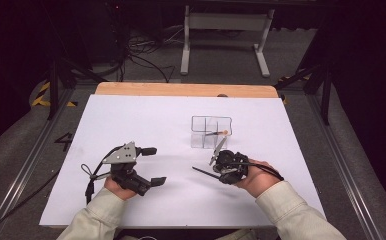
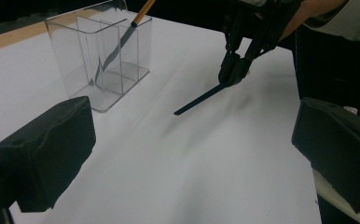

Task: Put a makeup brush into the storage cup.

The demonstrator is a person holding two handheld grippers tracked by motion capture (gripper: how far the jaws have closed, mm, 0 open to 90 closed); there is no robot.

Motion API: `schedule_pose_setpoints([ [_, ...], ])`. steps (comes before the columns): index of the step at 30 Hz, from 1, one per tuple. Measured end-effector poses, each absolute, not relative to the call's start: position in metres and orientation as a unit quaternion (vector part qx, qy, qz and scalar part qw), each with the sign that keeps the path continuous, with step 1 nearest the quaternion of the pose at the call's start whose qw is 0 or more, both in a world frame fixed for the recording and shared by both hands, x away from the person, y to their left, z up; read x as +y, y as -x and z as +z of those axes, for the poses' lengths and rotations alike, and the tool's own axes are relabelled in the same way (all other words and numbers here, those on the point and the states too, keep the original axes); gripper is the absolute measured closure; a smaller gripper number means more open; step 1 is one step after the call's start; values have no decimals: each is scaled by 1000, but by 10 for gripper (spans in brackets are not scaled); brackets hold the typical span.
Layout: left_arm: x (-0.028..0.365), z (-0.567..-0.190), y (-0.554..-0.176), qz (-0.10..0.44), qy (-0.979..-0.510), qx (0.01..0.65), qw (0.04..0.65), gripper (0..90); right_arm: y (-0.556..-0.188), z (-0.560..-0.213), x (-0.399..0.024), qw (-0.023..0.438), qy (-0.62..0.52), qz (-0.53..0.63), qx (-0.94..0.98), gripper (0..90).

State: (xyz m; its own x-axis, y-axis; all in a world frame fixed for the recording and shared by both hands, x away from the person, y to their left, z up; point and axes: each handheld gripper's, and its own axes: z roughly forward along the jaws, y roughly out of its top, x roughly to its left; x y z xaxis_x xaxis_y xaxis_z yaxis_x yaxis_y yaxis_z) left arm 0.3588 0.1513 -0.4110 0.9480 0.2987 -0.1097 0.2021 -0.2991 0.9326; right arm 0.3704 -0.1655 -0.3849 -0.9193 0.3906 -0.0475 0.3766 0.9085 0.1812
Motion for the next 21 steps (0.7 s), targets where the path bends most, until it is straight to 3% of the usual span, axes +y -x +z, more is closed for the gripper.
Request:
schedule_pose_setpoints([
  [21, 141, -408, -362, 10, -810, 127, 572, 74, -361, -340, -145, 35, -108, 84, 990, 832],
])
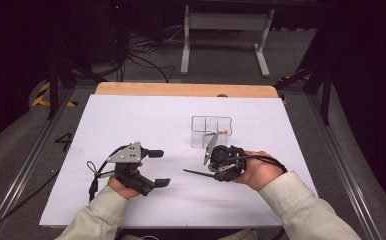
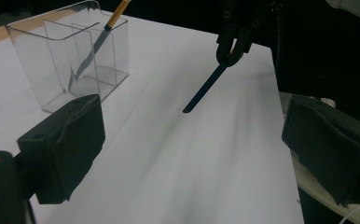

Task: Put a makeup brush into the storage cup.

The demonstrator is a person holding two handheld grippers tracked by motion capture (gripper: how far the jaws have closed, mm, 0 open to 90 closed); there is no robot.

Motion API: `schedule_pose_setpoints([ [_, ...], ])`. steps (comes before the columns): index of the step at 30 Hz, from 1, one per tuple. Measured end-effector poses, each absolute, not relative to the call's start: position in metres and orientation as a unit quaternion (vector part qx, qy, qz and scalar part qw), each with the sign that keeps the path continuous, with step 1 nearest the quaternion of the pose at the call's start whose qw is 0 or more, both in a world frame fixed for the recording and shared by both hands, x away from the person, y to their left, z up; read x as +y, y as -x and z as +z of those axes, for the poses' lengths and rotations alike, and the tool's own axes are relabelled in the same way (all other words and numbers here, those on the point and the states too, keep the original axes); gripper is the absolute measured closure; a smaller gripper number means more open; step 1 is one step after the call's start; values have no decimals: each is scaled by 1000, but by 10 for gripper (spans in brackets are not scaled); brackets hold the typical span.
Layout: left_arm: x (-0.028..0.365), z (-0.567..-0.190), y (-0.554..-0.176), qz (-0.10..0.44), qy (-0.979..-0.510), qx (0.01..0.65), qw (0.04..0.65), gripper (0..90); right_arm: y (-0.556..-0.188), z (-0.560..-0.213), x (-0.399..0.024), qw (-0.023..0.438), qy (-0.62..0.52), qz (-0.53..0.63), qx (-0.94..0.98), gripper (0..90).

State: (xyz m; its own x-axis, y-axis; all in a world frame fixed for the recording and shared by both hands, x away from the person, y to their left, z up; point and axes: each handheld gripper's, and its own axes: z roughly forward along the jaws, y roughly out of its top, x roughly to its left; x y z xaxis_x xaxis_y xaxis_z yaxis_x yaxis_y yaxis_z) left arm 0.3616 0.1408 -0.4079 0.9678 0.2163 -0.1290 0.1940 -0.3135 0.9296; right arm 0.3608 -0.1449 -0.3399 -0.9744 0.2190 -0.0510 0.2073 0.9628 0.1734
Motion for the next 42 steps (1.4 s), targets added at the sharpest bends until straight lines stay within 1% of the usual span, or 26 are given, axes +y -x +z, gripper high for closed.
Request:
schedule_pose_setpoints([
  [5, 139, -408, -363, -5, -808, 124, 576, 113, -360, -336, -140, 35, -91, 78, 992, 832],
  [15, 133, -409, -364, -10, -814, 110, 570, 129, -359, -324, -132, 31, -61, 79, 995, 832],
  [19, 129, -411, -362, -10, -824, 98, 558, 158, -356, -321, -130, 26, -31, 82, 996, 832],
  [26, 126, -411, -360, -13, -827, 91, 554, 181, -354, -315, -127, 25, -20, 74, 997, 832],
  [31, 125, -411, -360, -21, -830, 83, 551, 244, -355, -314, -124, 25, -11, 72, 997, 832],
  [37, 123, -412, -360, -27, -831, 77, 550, 277, -355, -312, -116, 26, 6, 71, 997, 832],
  [40, 123, -412, -360, -26, -832, 74, 549, 334, -355, -312, -114, 26, 10, 70, 997, 831],
  [41, 123, -412, -359, -27, -833, 71, 549, 334, -355, -313, -113, 25, 11, 73, 997, 831],
  [42, 123, -412, -359, -27, -834, 67, 547, 363, -356, -313, -111, 24, 12, 73, 997, 832],
])
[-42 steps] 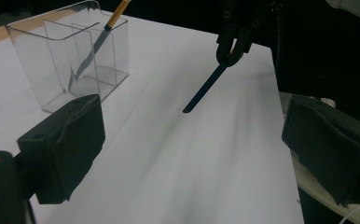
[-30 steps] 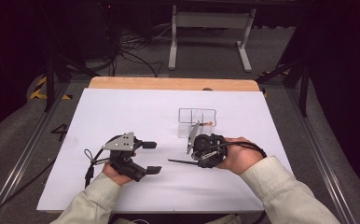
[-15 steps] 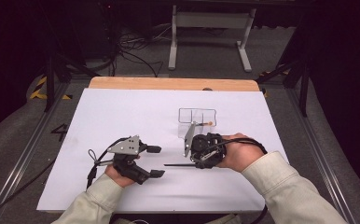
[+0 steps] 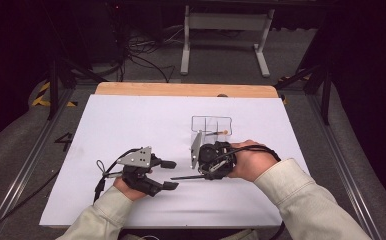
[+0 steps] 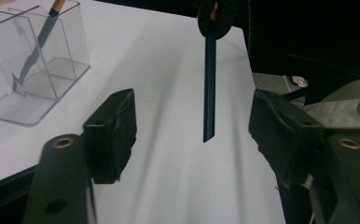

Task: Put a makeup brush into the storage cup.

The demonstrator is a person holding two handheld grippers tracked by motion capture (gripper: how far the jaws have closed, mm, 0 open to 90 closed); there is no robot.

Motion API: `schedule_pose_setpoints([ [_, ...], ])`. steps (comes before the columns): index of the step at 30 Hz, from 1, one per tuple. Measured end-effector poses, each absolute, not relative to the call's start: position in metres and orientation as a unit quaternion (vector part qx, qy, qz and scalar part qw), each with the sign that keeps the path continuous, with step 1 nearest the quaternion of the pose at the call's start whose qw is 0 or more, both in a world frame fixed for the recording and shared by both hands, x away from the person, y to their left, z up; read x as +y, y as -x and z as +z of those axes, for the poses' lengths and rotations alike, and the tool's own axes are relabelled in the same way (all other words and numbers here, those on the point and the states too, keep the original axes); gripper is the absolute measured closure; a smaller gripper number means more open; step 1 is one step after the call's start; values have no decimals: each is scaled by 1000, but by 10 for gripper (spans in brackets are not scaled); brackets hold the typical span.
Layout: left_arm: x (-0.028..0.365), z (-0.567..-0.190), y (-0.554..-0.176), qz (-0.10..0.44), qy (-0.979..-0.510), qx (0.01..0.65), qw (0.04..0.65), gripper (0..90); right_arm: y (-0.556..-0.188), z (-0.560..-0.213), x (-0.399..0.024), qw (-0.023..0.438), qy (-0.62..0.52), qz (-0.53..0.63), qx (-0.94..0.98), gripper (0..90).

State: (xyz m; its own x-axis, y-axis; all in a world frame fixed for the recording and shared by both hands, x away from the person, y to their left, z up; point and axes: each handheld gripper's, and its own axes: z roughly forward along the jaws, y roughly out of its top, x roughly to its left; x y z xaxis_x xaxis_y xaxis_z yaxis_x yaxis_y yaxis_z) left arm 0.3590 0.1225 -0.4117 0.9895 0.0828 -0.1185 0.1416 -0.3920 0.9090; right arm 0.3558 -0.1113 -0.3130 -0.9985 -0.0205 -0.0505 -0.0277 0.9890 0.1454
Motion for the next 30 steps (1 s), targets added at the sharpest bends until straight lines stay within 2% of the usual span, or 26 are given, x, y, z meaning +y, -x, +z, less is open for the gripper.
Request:
schedule_pose_setpoints([
  [4, 122, -412, -359, -32, -838, 61, 542, 436, -357, -315, -106, 24, 19, 74, 997, 832],
  [6, 121, -412, -358, -36, -839, 57, 540, 501, -357, -316, -104, 23, 20, 74, 997, 831],
  [17, 118, -413, -357, -43, -849, 43, 525, 637, -358, -319, -96, 23, 29, 69, 997, 831],
  [24, 116, -414, -356, -39, -858, 36, 512, 765, -358, -321, -92, 22, 34, 68, 997, 831],
  [30, 113, -416, -355, -34, -866, 34, 498, 802, -356, -322, -90, 20, 39, 70, 997, 831],
])
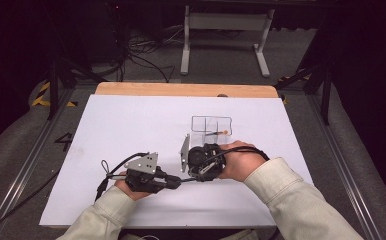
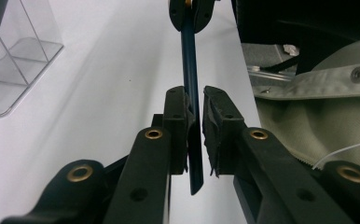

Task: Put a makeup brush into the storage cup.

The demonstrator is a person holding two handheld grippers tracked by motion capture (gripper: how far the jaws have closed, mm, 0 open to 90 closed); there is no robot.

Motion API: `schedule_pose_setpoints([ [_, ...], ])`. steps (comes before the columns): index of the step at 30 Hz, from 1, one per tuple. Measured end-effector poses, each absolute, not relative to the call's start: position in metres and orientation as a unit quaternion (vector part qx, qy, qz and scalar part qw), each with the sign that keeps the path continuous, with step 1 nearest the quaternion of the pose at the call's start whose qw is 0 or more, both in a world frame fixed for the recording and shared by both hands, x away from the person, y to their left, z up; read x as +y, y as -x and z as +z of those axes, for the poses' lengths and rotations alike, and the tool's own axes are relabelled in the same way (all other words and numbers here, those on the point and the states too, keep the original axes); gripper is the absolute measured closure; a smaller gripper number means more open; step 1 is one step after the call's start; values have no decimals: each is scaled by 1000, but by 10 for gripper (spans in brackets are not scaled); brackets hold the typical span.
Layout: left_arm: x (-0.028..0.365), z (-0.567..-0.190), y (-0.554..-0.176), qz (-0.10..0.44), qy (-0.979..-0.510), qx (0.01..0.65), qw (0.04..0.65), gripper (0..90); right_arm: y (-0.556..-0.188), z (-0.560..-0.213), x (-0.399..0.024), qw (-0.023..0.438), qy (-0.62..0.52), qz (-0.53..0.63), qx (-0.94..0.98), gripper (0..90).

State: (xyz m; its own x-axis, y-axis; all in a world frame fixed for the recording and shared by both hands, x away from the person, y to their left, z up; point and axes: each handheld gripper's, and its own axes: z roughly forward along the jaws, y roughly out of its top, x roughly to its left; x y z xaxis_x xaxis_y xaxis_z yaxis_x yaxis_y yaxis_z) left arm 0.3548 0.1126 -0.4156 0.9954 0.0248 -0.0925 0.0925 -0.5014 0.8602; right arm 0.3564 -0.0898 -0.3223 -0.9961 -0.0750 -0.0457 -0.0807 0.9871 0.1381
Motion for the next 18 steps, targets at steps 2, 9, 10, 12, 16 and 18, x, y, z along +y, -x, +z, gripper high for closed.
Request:
schedule_pose_setpoints([
  [2, 112, -416, -355, -34, -869, 34, 493, 812, -356, -322, -90, 21, 43, 73, 996, 831],
  [9, 110, -417, -354, -27, -872, 33, 487, 810, -356, -322, -91, 19, 46, 74, 996, 832],
  [10, 110, -417, -354, -25, -874, 30, 484, 811, -356, -322, -90, 19, 46, 74, 996, 832],
  [12, 110, -417, -354, -24, -875, 27, 482, 826, -355, -322, -90, 20, 46, 75, 996, 831],
  [16, 111, -416, -353, -21, -876, 26, 481, 834, -355, -322, -90, 19, 47, 78, 996, 831],
  [18, 111, -416, -353, -21, -876, 26, 480, 835, -355, -322, -90, 20, 47, 79, 996, 831],
])
